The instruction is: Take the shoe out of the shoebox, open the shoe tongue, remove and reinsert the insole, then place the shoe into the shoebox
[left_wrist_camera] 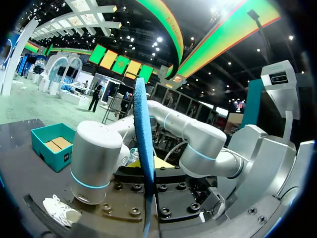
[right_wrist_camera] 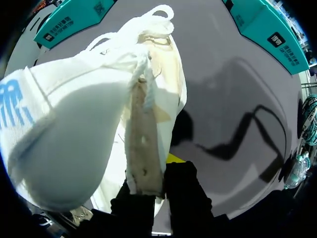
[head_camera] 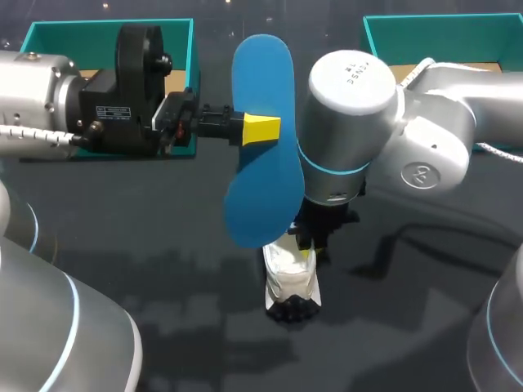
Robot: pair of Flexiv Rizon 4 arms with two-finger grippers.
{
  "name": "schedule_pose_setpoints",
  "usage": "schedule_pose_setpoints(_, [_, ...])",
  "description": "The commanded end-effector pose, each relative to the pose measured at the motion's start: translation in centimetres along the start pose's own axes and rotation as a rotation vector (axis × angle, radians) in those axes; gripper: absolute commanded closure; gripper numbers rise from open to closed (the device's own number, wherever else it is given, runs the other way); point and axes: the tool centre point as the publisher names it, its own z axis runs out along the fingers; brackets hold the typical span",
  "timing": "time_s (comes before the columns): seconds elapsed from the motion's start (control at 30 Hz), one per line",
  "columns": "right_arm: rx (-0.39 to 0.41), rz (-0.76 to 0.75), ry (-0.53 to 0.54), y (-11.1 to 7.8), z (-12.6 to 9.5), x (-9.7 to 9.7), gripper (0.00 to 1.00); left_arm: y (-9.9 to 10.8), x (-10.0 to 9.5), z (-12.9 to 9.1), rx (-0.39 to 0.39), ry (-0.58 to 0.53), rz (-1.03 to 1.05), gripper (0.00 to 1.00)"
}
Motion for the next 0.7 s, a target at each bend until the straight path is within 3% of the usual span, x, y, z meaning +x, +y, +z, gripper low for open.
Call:
schedule_pose_setpoints(0.03, [0.005,0.006,0.026,0.1,0.6,-0.4,1.00,0.1,0.7,0.3,0.007,-0.011,0.001,1.00])
schedule_pose_setpoints(0.37, [0.008,0.014,0.057,0.4,1.6,-0.9,0.97,0.1,0.7,0.3,0.007,-0.011,0.001,1.00])
schedule_pose_setpoints(0.43, [0.005,0.012,0.063,0.4,1.4,-1.0,0.56,0.1,0.7,0.3,0.007,-0.011,0.001,1.00])
schedule_pose_setpoints(0.5, [0.002,0.014,0.068,0.4,1.2,-1.0,0.00,0.1,0.7,0.3,0.007,-0.011,0.001,1.00])
schedule_pose_setpoints(0.7, [-0.014,0.028,0.095,0.1,-0.4,-0.9,0.00,0.1,0.7,0.3,0.007,-0.011,0.001,1.00])
